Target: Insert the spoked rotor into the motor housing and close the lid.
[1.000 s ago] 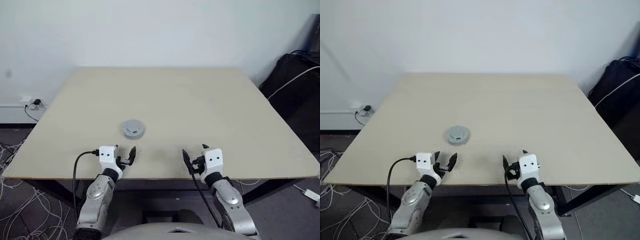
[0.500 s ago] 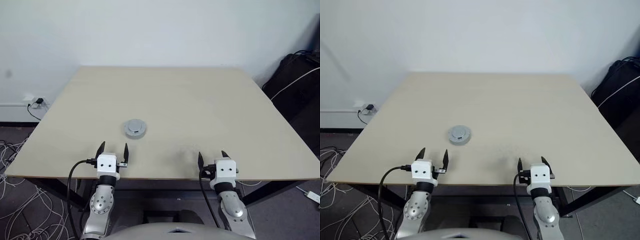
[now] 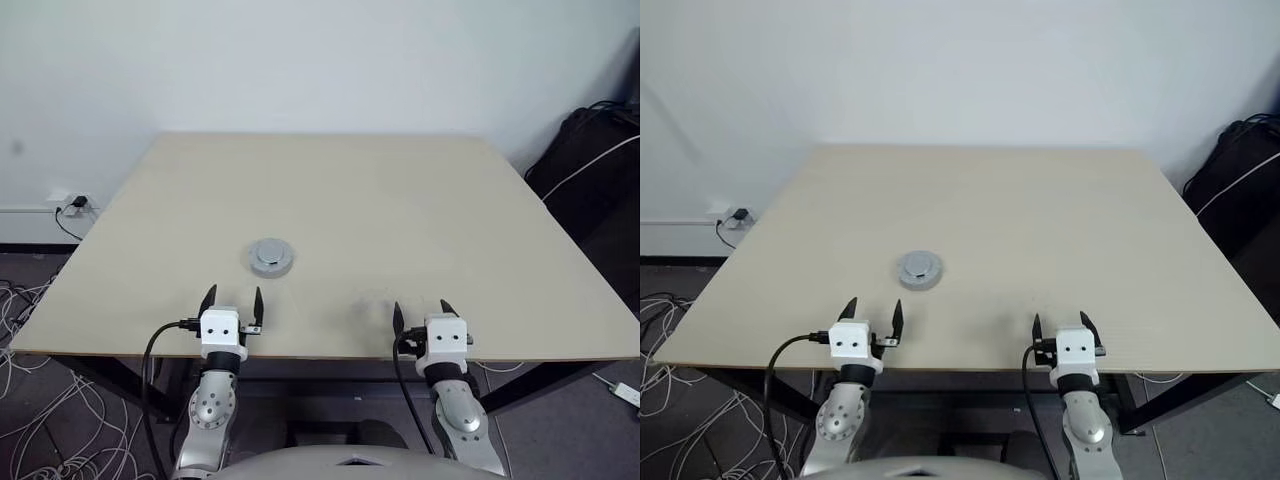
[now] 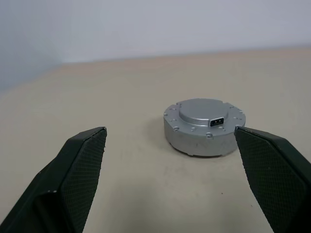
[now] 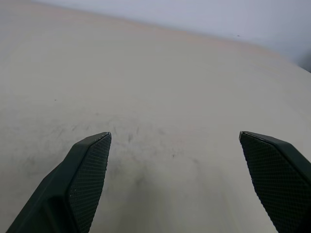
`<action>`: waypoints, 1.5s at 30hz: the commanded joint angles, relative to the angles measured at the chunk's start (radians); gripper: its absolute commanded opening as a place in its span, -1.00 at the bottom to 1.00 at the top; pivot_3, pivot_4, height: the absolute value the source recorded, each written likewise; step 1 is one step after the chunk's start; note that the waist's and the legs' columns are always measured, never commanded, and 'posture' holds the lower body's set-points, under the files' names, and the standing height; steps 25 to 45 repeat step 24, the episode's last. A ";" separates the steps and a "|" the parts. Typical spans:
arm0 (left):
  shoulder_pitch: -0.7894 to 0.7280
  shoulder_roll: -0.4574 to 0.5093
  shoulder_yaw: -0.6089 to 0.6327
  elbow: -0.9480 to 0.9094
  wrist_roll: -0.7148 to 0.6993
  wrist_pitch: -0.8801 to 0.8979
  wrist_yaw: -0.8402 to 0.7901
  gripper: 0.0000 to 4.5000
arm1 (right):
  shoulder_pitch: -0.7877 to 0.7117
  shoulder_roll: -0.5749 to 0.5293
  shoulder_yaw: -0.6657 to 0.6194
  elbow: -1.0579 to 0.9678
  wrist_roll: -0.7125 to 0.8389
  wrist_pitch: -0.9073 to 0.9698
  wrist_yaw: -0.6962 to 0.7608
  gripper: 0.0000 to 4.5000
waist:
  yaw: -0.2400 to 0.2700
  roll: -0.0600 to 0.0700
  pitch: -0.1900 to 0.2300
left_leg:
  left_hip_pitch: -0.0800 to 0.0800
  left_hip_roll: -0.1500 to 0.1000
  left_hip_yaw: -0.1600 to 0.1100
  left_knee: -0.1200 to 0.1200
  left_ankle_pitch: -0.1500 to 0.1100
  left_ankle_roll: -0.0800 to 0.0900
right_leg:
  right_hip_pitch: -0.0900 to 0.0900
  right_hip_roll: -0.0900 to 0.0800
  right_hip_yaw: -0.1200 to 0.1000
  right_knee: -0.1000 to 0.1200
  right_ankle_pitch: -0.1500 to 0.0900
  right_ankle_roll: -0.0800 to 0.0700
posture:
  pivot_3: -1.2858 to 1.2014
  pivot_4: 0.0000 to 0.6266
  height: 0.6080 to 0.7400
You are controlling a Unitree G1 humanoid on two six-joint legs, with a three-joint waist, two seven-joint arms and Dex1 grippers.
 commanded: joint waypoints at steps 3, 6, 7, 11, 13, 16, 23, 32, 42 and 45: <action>-0.010 -0.008 -0.015 -0.041 -0.013 0.005 -0.013 0.98 | -0.007 0.001 -0.005 -0.011 -0.005 -0.023 -0.003 1.00 | 0.000 0.000 0.000 | 0.000 0.000 0.000 0.000 0.000 0.000 | 0.000 0.000 0.000 0.000 0.000 0.000 | 0.03 -1.00 1.00; -0.007 -0.011 -0.020 -0.056 -0.011 0.023 -0.016 0.98 | -0.004 0.007 -0.005 -0.015 0.000 -0.019 -0.002 1.00 | 0.000 0.000 0.000 | 0.000 0.000 0.000 0.000 0.000 0.000 | 0.000 0.000 0.000 0.000 0.000 0.000 | 0.03 -1.00 1.00; -0.006 -0.014 -0.022 -0.062 -0.006 0.029 -0.011 0.98 | -0.003 0.010 -0.004 -0.020 0.000 -0.016 -0.002 1.00 | 0.000 0.000 0.000 | 0.000 0.000 0.000 0.000 0.000 0.000 | 0.000 0.000 0.000 0.000 0.000 0.000 | 0.03 -1.00 1.00; -0.007 -0.021 -0.034 -0.085 0.005 0.055 -0.009 0.98 | 0.000 0.019 0.002 -0.035 -0.006 -0.009 -0.003 1.00 | 0.000 0.000 0.000 | 0.000 0.000 0.000 0.000 0.000 0.000 | 0.000 0.000 0.000 0.000 0.000 0.000 | 0.03 -1.00 1.00; -0.006 -0.023 -0.038 -0.096 0.008 0.066 -0.008 0.98 | 0.001 0.020 0.002 -0.035 -0.006 -0.009 -0.002 1.00 | -0.001 0.000 0.000 | 0.000 0.000 0.000 0.000 0.000 0.000 | 0.000 0.000 0.000 0.000 0.000 0.000 | 0.03 -1.00 1.00; -0.005 -0.027 -0.050 -0.132 0.014 0.096 -0.007 0.98 | 0.002 0.022 0.002 -0.035 -0.009 -0.009 -0.003 1.00 | -0.001 0.000 0.000 | 0.000 0.000 0.000 0.000 0.000 0.000 | 0.000 0.000 0.000 0.000 0.000 0.000 | 0.03 -1.00 1.00; -0.005 -0.032 -0.080 -0.202 0.029 0.171 -0.007 0.98 | -0.001 0.024 -0.007 -0.007 -0.006 -0.028 -0.008 1.00 | -0.001 0.000 0.000 | 0.000 0.000 0.000 0.000 0.000 0.000 | 0.000 0.000 0.000 0.000 0.000 0.000 | 0.03 -1.00 1.00; -0.005 -0.032 -0.085 -0.205 0.032 0.178 -0.007 0.98 | -0.002 0.024 -0.009 0.003 -0.004 -0.034 -0.007 1.00 | -0.001 0.000 0.000 | 0.000 0.000 0.000 0.000 0.000 0.000 | 0.000 0.000 0.000 0.000 0.000 0.000 | 0.03 -1.00 1.00; -0.005 -0.032 -0.085 -0.205 0.032 0.178 -0.007 0.98 | -0.002 0.024 -0.009 0.003 -0.004 -0.034 -0.007 1.00 | -0.001 0.000 0.000 | 0.000 0.000 0.000 0.000 0.000 0.000 | 0.000 0.000 0.000 0.000 0.000 0.000 | 0.03 -1.00 1.00; -0.005 -0.032 -0.085 -0.205 0.032 0.178 -0.007 0.98 | -0.002 0.024 -0.009 0.003 -0.004 -0.034 -0.007 1.00 | -0.001 0.000 0.000 | 0.000 0.000 0.000 0.000 0.000 0.000 | 0.000 0.000 0.000 0.000 0.000 0.000 | 0.03 -1.00 1.00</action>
